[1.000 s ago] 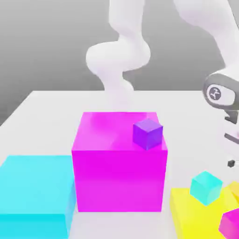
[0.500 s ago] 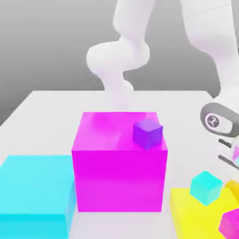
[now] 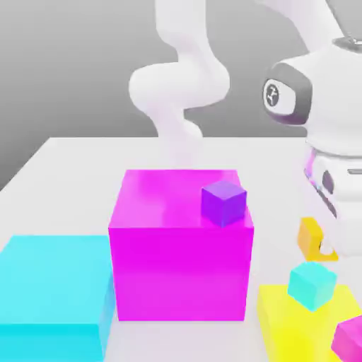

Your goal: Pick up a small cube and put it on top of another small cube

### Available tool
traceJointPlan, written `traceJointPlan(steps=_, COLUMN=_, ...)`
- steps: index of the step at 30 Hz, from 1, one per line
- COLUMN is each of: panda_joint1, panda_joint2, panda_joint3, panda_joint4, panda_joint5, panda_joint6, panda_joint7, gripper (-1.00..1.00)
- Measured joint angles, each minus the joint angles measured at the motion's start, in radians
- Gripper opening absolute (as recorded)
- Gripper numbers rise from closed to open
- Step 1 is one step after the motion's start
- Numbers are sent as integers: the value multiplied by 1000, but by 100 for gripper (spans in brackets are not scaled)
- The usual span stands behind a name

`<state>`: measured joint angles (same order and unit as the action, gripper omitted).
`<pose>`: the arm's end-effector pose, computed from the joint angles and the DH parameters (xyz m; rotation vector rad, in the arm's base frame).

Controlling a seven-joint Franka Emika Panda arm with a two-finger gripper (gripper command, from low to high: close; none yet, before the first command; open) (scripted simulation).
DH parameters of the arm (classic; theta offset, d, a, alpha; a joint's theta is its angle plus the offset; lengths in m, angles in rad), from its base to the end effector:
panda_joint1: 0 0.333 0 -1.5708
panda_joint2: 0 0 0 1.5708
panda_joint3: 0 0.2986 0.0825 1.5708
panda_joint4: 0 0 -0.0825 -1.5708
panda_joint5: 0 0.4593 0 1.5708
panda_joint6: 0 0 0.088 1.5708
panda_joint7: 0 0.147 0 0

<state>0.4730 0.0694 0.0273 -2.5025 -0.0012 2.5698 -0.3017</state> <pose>0.4455 0.2439 0.1357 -2.8908 -1.2272 0.0034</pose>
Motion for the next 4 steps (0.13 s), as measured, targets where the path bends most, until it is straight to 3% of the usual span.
traceJointPlan(steps=4, panda_joint1=0, panda_joint2=0, panda_joint3=0, panda_joint4=0, panda_joint5=0, panda_joint6=0, panda_joint7=0, gripper=100)
